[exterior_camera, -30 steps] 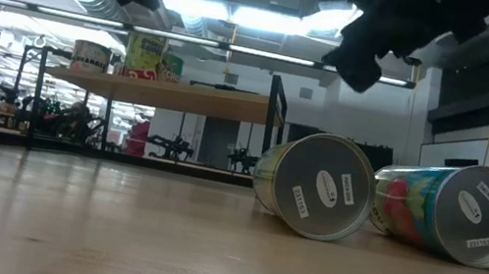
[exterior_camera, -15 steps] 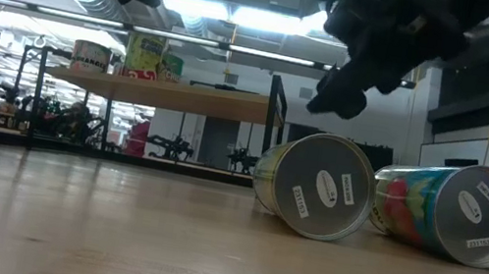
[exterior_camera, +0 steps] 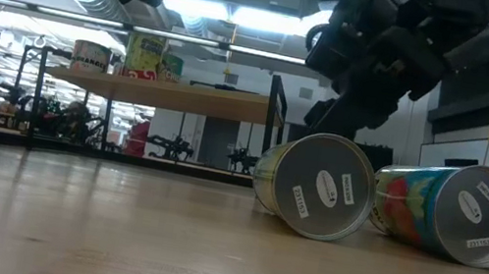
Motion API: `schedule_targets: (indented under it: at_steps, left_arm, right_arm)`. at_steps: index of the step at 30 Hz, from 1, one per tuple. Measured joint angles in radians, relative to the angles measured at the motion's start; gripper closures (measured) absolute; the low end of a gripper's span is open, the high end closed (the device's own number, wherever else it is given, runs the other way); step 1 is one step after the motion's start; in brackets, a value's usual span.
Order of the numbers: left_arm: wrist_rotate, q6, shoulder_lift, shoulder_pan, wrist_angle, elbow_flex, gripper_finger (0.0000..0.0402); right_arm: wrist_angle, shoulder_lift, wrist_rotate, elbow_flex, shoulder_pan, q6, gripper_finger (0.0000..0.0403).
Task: Pick and place cans onto a shelf
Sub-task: Put the yellow canned carrot on the shelf
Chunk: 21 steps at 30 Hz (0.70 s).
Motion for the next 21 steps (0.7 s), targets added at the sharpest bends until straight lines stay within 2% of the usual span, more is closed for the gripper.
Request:
schedule_targets:
  at_steps: [6,12,21]
  left_arm:
    - [0.0,0.0,0.0,0.0,0.0,0.0,0.0309]
    - [0.0,0.0,0.0,0.0,0.001,0.0,0.0309]
    - [0.0,0.0,0.0,0.0,0.001,0.0,0.0309]
  right_arm:
    - [0.029,0.036,-0.005,0.0,0.0,0.002,0.0196]
    - [0.044,0.071,-0.076,0.0,0.0,0.0,0.0196]
    - [0.044,0.088,-0.082,-0.001,0.0,0.0,0.0196]
